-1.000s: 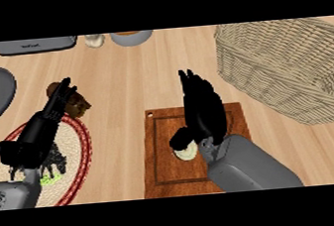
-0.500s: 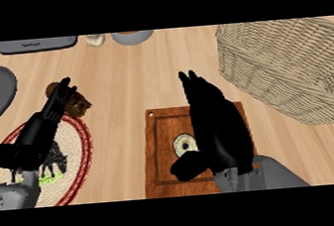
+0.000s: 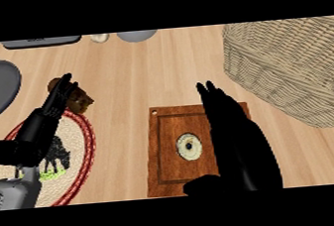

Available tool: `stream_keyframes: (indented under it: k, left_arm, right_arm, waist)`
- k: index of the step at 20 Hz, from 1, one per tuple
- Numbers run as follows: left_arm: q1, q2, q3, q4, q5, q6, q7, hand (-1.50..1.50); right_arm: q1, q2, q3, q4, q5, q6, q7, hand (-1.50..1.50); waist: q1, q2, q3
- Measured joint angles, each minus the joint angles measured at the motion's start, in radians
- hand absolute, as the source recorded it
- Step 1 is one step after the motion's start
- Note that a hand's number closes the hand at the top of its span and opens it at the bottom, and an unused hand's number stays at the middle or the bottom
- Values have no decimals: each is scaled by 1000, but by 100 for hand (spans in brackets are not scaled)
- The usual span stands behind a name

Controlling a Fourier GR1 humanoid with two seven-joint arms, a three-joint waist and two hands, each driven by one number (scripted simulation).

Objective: Pick the cupcake from the cutting board and place it in the basket

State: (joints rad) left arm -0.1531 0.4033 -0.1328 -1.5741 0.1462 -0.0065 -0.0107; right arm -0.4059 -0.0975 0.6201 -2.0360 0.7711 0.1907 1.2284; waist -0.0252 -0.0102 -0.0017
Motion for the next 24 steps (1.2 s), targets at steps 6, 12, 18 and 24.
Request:
stream_keyframes:
  k: [6,12,18,24]
  left_arm:
    - [-8,-7,9,-5,-8,-17,5,0]
    - [-30,-40,6,-3,-35,-17,26,0]
    - [-12,-59,31,10,-56,-53,-2,0]
    - [-15,-88,58,-4,-86,-73,17,0]
  right_arm:
    - [115,25,7,26,118,-15,-67,-150]
    - [188,64,20,106,231,-47,-121,-150]
    - [244,84,4,153,285,-97,-178,-150]
    - [241,91,30,171,283,-137,-190,-150]
  waist:
    - [15,6,1]
    - [21,9,2]
    - [24,10,2]
    - [26,10,2]
